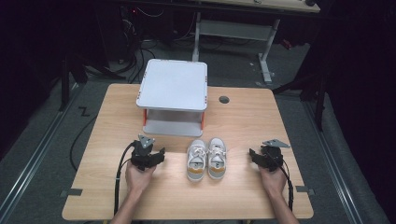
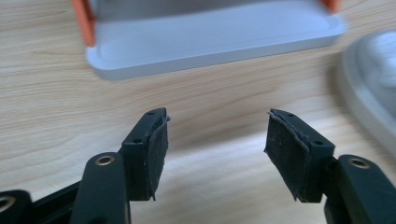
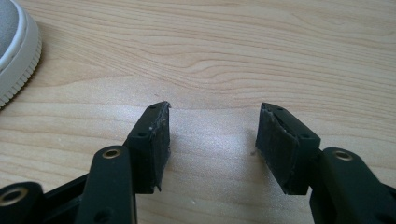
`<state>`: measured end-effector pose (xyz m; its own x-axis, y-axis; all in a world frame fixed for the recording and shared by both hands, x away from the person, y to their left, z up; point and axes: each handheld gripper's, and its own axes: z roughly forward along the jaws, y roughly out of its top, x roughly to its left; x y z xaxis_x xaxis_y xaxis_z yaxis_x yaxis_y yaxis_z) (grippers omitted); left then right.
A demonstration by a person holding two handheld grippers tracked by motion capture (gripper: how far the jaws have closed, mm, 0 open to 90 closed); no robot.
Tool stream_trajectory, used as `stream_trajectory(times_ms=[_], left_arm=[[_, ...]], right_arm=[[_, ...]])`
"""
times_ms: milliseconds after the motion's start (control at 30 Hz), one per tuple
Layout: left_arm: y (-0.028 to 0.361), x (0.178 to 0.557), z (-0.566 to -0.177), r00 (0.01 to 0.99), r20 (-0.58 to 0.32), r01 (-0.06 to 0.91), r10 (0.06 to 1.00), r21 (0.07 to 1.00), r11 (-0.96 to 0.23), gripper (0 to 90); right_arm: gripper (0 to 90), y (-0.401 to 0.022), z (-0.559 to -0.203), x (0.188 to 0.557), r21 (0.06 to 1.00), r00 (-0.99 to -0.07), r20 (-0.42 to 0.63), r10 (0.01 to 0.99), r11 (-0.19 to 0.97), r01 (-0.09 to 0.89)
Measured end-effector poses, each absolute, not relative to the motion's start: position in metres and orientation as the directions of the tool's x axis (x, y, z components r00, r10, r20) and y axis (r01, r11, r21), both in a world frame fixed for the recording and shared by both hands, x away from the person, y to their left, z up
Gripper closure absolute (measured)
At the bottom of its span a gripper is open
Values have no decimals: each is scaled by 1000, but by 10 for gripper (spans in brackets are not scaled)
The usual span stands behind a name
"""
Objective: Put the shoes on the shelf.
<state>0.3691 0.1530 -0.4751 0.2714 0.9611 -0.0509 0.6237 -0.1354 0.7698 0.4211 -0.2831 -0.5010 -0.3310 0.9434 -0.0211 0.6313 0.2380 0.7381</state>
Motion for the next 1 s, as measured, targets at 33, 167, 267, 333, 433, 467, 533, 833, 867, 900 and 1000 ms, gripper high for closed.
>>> stream_trajectory(times_ms=[33,167,267,333,433,467,533,833,867,900,1000], left_arm=[[150,366,-472,279,-59,622,958,772,-134,394],[134,350,-455,332,-83,612,940,777,-148,400],[121,342,-445,373,-114,609,921,779,-151,407],[110,337,-439,404,-120,598,907,785,-163,410],[90,331,-432,459,-112,588,881,782,-206,427],[84,330,-430,476,-112,587,872,779,-220,441],[70,328,-429,509,-103,592,855,762,-260,462],[33,337,-436,514,-151,655,844,705,-272,496],[32,338,-437,508,-166,665,845,700,-262,494],[31,341,-439,495,-175,674,851,696,-249,493],[28,344,-441,470,-207,691,858,691,-212,509]], right_arm=[[442,-283,-501,421,738,-330,-22,944,238,631],[437,-283,-501,421,738,-329,-21,944,237,632],[431,-283,-501,421,737,-331,-21,944,238,632],[422,-283,-501,421,737,-334,-22,942,242,631],[418,-283,-501,421,736,-336,-21,942,242,632],[417,-283,-501,421,736,-336,-21,942,242,632],[416,-283,-501,421,736,-336,-22,942,243,632],[414,-282,-501,421,736,-335,-21,942,242,632],[410,-282,-501,421,736,-337,-22,941,243,631],[409,-282,-501,421,736,-336,-21,941,242,632],[406,-282,-501,421,735,-338,-20,941,243,632]])
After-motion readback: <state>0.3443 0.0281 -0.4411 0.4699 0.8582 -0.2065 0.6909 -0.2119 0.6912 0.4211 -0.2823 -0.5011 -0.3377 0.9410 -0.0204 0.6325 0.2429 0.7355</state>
